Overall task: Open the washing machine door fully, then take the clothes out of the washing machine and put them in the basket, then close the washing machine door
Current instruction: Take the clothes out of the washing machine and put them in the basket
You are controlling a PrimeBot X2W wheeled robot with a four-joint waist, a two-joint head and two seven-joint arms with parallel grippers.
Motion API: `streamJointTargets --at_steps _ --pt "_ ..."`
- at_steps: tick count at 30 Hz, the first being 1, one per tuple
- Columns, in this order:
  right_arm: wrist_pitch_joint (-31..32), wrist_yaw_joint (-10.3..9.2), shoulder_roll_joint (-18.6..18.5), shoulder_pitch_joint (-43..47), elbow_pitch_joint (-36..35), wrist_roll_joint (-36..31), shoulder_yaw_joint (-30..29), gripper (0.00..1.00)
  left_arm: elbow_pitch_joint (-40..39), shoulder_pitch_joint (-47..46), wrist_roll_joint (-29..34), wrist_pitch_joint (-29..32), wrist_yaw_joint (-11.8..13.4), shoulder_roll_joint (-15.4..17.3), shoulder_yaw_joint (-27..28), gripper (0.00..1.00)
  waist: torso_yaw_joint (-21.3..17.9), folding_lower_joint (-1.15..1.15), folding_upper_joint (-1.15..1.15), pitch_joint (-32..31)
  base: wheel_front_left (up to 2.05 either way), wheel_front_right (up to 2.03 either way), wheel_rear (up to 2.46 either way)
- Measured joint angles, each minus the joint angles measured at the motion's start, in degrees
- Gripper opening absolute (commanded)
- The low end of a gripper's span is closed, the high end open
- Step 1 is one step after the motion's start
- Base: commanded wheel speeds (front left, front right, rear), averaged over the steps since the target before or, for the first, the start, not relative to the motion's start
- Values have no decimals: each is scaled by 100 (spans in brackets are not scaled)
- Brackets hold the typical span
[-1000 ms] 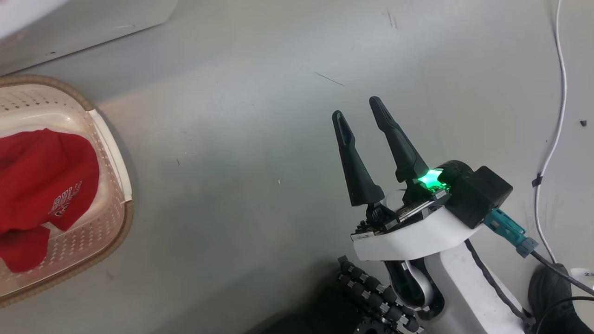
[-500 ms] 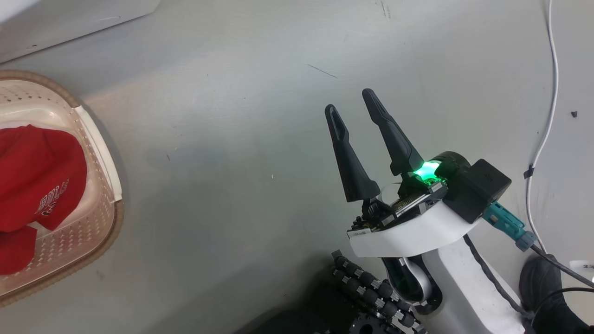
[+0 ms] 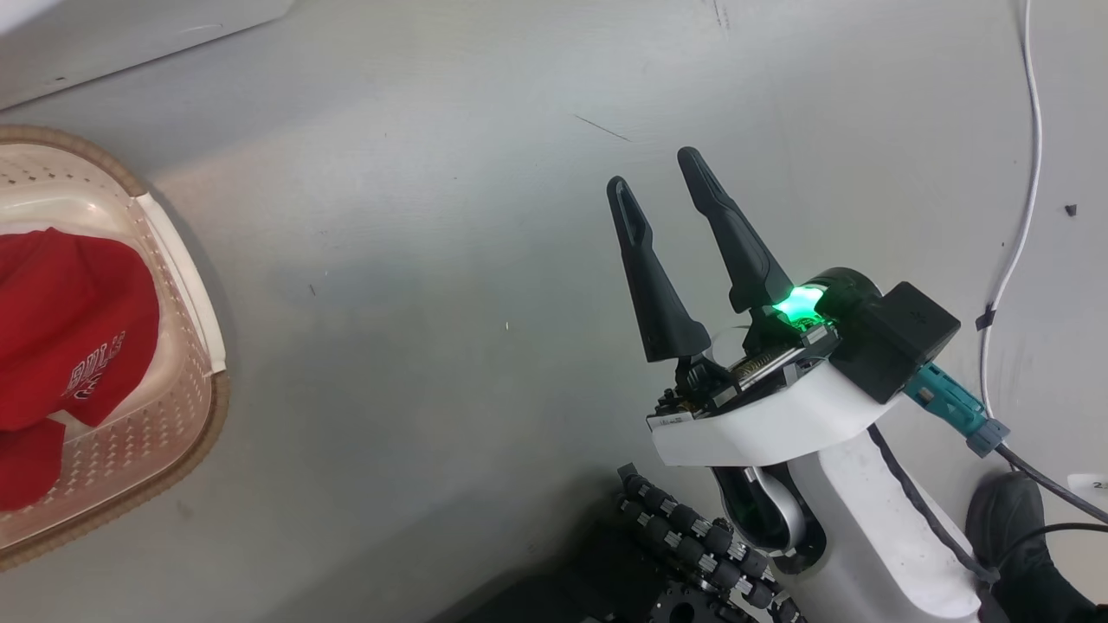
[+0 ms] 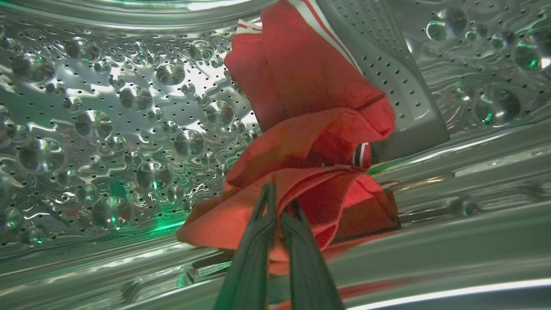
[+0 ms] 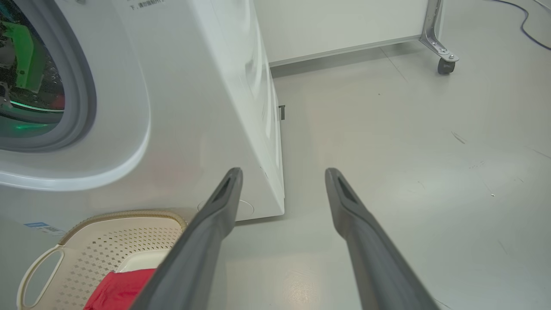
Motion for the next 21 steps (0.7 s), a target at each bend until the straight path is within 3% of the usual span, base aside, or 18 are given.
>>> streamJointTargets --at_steps 8,21 --pt "0 -1 0 -90 12 -1 -26 100 16 -26 -81 -196 1 -60 114 0 11 0 0 18 0 0 0" --pt "-1 -45 -2 -191 116 -202 -204 100 35 196 -476 -1045 0 -603 199 0 258 0 0 -125 0 0 0"
